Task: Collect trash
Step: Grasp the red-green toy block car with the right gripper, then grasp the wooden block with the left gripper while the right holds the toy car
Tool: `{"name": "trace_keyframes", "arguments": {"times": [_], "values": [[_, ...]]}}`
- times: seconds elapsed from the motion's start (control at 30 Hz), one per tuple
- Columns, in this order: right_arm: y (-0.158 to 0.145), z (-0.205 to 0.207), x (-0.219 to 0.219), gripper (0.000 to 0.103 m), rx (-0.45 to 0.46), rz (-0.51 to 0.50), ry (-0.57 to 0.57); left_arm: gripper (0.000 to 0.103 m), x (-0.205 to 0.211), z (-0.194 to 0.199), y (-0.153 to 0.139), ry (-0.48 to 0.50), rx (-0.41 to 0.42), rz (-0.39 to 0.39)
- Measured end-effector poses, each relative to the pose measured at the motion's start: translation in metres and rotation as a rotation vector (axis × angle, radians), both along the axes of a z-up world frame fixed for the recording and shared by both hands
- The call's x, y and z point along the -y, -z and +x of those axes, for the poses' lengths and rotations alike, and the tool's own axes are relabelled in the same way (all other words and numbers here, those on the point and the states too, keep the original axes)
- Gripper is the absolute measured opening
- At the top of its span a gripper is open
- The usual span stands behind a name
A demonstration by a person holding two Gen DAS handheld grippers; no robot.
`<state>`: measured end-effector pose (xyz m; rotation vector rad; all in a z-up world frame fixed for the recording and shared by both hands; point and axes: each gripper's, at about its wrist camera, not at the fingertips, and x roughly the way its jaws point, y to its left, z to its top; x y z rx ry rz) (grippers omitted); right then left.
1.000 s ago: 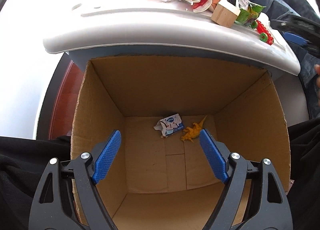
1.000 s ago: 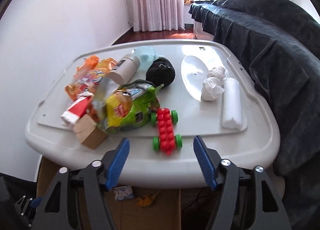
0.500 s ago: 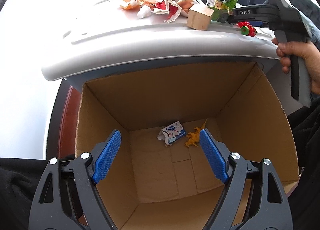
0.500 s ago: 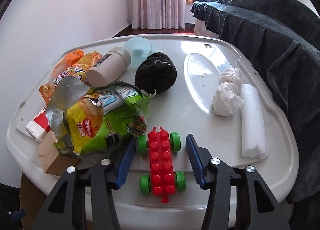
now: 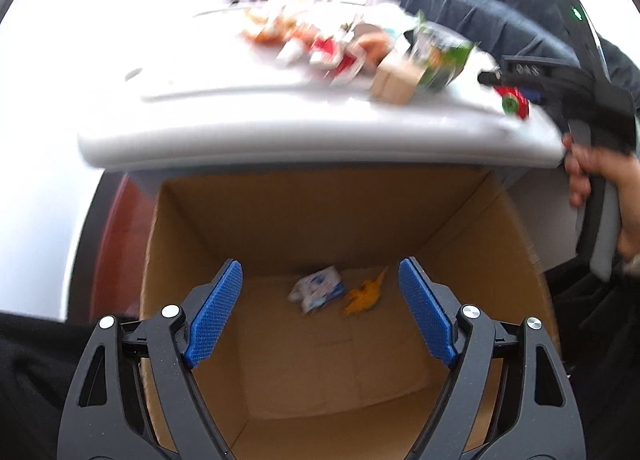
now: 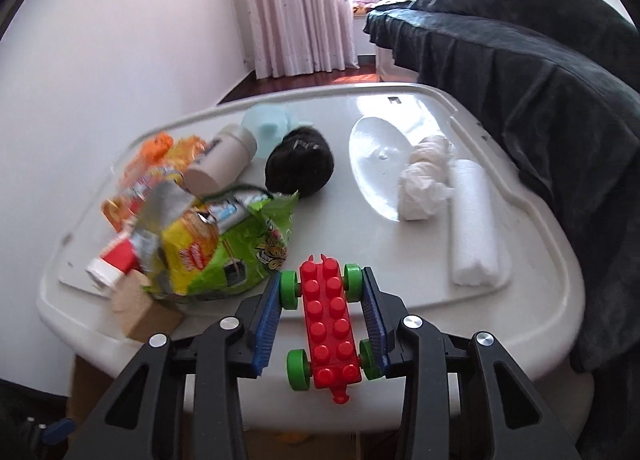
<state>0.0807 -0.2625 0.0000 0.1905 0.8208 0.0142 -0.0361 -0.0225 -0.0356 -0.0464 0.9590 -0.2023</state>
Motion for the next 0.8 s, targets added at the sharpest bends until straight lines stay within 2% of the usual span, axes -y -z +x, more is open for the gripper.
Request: {"name": "trace_keyframes", "arguments": {"times": [0.07,0.13,0.2,0.43,0.7,0.8], "values": [[-0.014,-0.022,0.011,0.038,0.026,0.053,0.015,0.079,0.008,0.006,-0.012,0.035,0.054,-0.013],[-0.022,-0.039,0.017,0.038,0.054,0.067,0.024,0.079,0.02,0.017,-0.023,0.075,0.12,-0.025],[-0.027,-0.052,0.024,0.038,0.078,0.077,0.037,0.079,0.031,0.032,-0.029,0.119,0.153,-0.057],[-0.03,-0.055,0.036,0.039,0.102,0.084,0.054,0.079,0.057,0.086,-0.02,0.216,0.139,-0.126],[-0.031,-0.055,0.039,0.039,0.104,0.102,0.055,0.079,0.061,0.129,-0.005,0.21,0.111,-0.134],[-0.029,-0.054,0.04,0.039,0.096,0.116,0.054,0.079,0.062,0.137,-0.005,0.204,0.127,-0.133]]}}
